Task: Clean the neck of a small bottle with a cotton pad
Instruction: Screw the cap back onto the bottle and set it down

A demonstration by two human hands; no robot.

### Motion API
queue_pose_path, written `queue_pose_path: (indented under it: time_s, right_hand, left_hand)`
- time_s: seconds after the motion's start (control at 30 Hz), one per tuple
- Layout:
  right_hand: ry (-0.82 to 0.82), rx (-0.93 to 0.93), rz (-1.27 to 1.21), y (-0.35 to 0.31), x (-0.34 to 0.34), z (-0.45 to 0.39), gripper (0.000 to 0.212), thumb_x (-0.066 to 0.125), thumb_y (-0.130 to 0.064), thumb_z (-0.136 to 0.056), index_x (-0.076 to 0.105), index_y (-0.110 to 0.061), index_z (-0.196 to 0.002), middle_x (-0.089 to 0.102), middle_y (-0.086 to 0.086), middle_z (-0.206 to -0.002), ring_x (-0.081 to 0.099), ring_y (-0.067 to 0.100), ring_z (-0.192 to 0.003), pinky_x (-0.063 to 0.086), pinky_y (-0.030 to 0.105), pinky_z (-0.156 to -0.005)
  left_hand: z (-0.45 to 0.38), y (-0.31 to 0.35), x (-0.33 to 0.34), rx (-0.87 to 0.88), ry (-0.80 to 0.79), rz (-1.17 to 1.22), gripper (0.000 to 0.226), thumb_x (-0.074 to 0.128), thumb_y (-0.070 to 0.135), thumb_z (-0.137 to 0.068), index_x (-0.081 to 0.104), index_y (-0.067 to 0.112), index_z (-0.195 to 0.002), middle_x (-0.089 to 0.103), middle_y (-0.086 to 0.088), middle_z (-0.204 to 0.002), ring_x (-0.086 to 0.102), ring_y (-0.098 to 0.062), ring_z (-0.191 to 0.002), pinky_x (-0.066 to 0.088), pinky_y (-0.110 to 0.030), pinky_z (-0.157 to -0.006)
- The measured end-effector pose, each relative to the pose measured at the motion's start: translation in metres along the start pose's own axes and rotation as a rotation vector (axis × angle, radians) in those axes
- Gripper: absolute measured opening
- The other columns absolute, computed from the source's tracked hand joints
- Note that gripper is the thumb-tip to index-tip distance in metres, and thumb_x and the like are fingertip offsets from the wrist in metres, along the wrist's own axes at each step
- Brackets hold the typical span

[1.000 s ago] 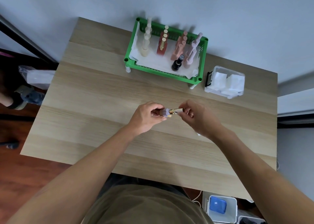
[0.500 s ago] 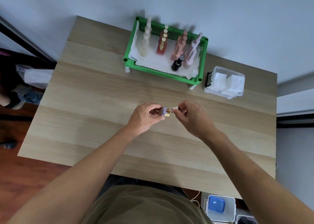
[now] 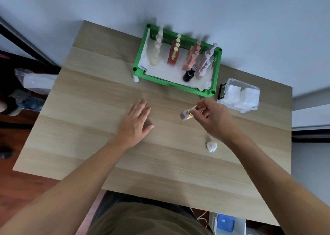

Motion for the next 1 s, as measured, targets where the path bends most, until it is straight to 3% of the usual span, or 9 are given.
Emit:
queue_pose_path:
  time_s: [0.1, 0.23, 0.4, 0.53, 0.6, 0.67, 0.73, 1.0]
  right_hand:
    - [0.017, -0.093, 0.014, -0.011, -0.011, -0.014, 0.019, 0.067, -0.039, -0.094, 0.065, -0.021, -0.100, 0.065, -0.010, -0.087, 0.063, 0.001, -0.074, 0.044, 0.010, -0.061]
    - [0.045, -0.155, -0.004, -0.029, -0.024, -0.042, 0.021, 0.067, -0.035, -0.095, 0.067, -0.017, -0.105, 0.065, -0.004, -0.100, 0.066, 0.008, -0.079, 0.051, 0.017, -0.070]
    - [0.094, -0.176, -0.031, -0.043, -0.037, -0.081, 0.017, 0.066, -0.029, -0.095, 0.068, -0.018, -0.109, 0.066, -0.006, -0.100, 0.063, 0.003, -0.077, 0.046, 0.006, -0.068]
    - [0.151, -0.177, -0.047, -0.050, -0.037, -0.109, 0.017, 0.066, -0.023, -0.094, 0.068, -0.017, -0.109, 0.067, -0.008, -0.097, 0.061, -0.012, -0.069, 0.041, -0.001, -0.066]
    - [0.162, -0.160, -0.039, -0.052, -0.034, -0.122, 0.015, 0.066, -0.024, -0.094, 0.067, -0.019, -0.108, 0.069, -0.007, -0.098, 0.063, -0.007, -0.072, 0.046, 0.005, -0.071]
    - [0.149, -0.151, -0.022, -0.055, -0.029, -0.131, 0.014, 0.065, -0.024, -0.094, 0.065, -0.020, -0.108, 0.071, -0.005, -0.100, 0.065, 0.006, -0.080, 0.056, 0.027, -0.081]
    - [0.131, -0.156, 0.005, -0.058, -0.023, -0.136, 0.016, 0.065, -0.023, -0.095, 0.063, -0.020, -0.110, 0.070, -0.007, -0.100, 0.066, 0.013, -0.088, 0.057, 0.039, -0.085]
    - [0.107, -0.140, 0.107, -0.065, -0.005, -0.153, 0.018, 0.066, -0.021, -0.094, 0.063, -0.016, -0.110, 0.073, -0.001, -0.105, 0.067, 0.022, -0.091, 0.055, 0.044, -0.086]
  left_hand:
    - [0.005, -0.010, 0.007, 0.021, -0.041, -0.061, 0.076, 0.042, 0.055, -0.101, 0.033, 0.004, -0.157, 0.024, -0.014, -0.169, 0.021, -0.027, -0.158, 0.019, -0.046, -0.129]
    - [0.006, -0.015, 0.012, 0.053, -0.050, -0.167, 0.076, 0.034, 0.057, -0.104, 0.028, 0.006, -0.159, 0.020, -0.013, -0.170, 0.018, -0.025, -0.159, 0.019, -0.046, -0.128]
    - [0.007, -0.017, 0.019, 0.057, -0.031, -0.216, 0.071, 0.030, 0.053, -0.107, 0.023, 0.006, -0.160, 0.015, -0.012, -0.172, 0.013, -0.024, -0.160, 0.017, -0.046, -0.129]
    - [0.005, -0.019, 0.022, 0.067, -0.021, -0.223, 0.068, 0.025, 0.050, -0.107, 0.024, 0.007, -0.160, 0.015, -0.011, -0.172, 0.011, -0.024, -0.160, 0.015, -0.046, -0.129]
    - [0.005, -0.019, 0.023, 0.071, -0.009, -0.227, 0.068, 0.025, 0.049, -0.107, 0.024, 0.006, -0.160, 0.015, -0.011, -0.172, 0.012, -0.024, -0.160, 0.016, -0.046, -0.129]
    - [0.004, -0.018, 0.023, 0.074, 0.000, -0.226, 0.068, 0.025, 0.048, -0.107, 0.025, 0.006, -0.160, 0.016, -0.011, -0.171, 0.014, -0.025, -0.159, 0.018, -0.047, -0.129]
    - [0.005, -0.018, 0.022, 0.073, 0.006, -0.225, 0.067, 0.027, 0.048, -0.107, 0.026, 0.006, -0.160, 0.018, -0.011, -0.171, 0.015, -0.024, -0.159, 0.019, -0.047, -0.128]
    - [0.005, -0.017, 0.019, 0.058, -0.018, -0.224, 0.066, 0.030, 0.046, -0.106, 0.028, 0.006, -0.159, 0.018, -0.010, -0.171, 0.016, -0.023, -0.159, 0.020, -0.047, -0.128]
Point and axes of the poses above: each hand's wrist, its own z-axis away from the middle knuckle, its own x-axis out of the palm, y = z × x, the point moved 3 cm from there along -z, towards the middle knuckle
